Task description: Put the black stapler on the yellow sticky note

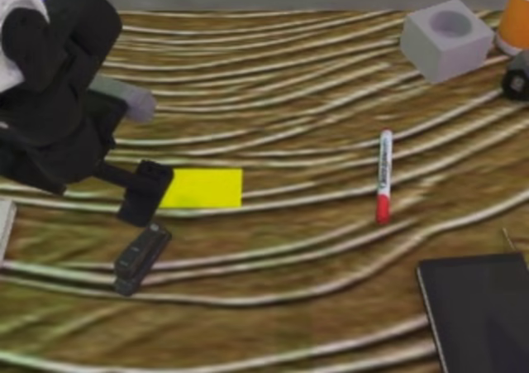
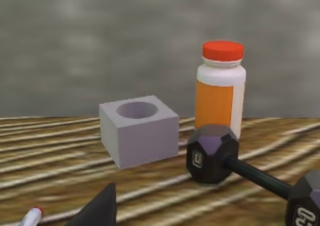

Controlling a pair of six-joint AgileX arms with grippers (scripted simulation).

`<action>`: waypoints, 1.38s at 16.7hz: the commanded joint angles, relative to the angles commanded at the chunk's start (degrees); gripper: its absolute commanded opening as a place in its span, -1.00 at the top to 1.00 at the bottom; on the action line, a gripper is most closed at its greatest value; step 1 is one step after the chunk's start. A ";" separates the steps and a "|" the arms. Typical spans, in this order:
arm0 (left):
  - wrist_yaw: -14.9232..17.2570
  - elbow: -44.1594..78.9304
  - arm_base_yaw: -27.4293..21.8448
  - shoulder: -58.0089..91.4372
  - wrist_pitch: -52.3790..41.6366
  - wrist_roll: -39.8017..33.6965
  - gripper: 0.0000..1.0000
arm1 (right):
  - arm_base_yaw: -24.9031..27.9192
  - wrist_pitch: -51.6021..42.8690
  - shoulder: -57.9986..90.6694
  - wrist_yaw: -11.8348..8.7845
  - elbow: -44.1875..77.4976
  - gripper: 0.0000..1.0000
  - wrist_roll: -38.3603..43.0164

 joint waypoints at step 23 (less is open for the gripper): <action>0.10 -5.77 -1.92 17.77 16.08 0.72 -1.00 | 0.00 0.00 0.00 0.00 0.00 -1.00 0.00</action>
